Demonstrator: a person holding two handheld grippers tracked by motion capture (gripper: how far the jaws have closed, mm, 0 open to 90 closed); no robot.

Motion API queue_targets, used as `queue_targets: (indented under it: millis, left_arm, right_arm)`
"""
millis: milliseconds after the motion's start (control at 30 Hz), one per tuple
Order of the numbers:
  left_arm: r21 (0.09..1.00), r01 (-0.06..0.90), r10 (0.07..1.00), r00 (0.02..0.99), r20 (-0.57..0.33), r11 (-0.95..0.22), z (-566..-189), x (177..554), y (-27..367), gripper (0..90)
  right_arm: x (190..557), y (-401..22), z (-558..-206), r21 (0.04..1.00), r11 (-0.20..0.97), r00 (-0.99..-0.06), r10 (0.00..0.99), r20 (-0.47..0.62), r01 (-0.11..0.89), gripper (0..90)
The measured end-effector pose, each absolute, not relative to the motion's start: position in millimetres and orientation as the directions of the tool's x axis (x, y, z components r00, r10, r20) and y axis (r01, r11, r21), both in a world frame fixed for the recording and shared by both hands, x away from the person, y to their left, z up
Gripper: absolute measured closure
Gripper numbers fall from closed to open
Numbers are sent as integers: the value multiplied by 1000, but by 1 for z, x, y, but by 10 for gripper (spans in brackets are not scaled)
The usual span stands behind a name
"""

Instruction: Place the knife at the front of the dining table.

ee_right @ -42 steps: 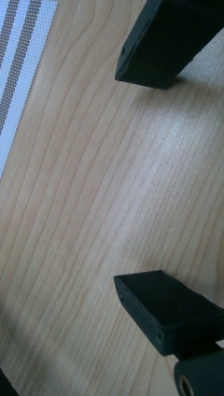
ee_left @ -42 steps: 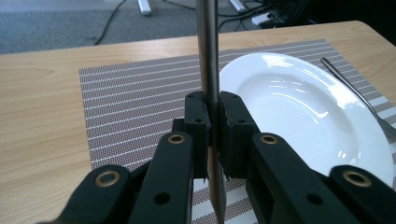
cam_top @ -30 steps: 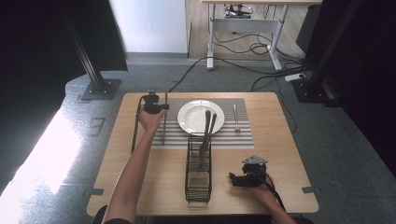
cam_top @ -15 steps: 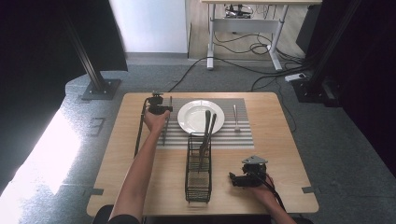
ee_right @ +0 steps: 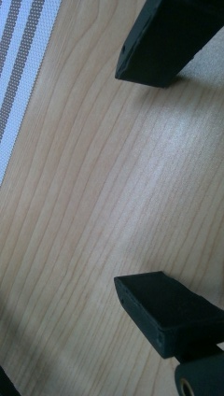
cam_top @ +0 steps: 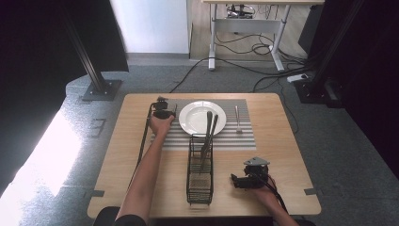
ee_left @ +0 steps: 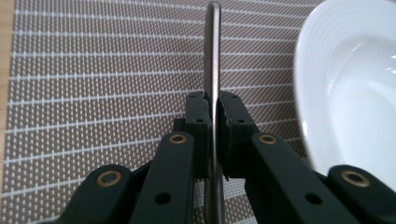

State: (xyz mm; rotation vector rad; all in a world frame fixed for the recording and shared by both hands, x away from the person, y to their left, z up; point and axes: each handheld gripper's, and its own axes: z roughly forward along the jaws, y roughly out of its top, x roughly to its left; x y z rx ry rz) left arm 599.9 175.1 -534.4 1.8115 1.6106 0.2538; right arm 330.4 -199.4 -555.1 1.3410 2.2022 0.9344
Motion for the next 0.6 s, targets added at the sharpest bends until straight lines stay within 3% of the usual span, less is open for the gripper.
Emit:
queue_targets:
  millis: [367, 467, 600]
  left_arm:
    - [613, 790, 939, 200, -279, 13, -535, 600, 179, 828]
    - [629, 778, 951, 198, -237, -5, -535, 600, 179, 799]
    - [630, 776, 946, 192, -260, 15, -535, 599, 187, 784]
  right_arm:
    - [330, -199, -555, 716, 317, -462, 887, 8, 622, 36]
    - [330, -199, -555, 716, 317, -462, 887, 8, 622, 37]
    - [330, -199, -555, 716, 317, -461, 887, 8, 622, 38]
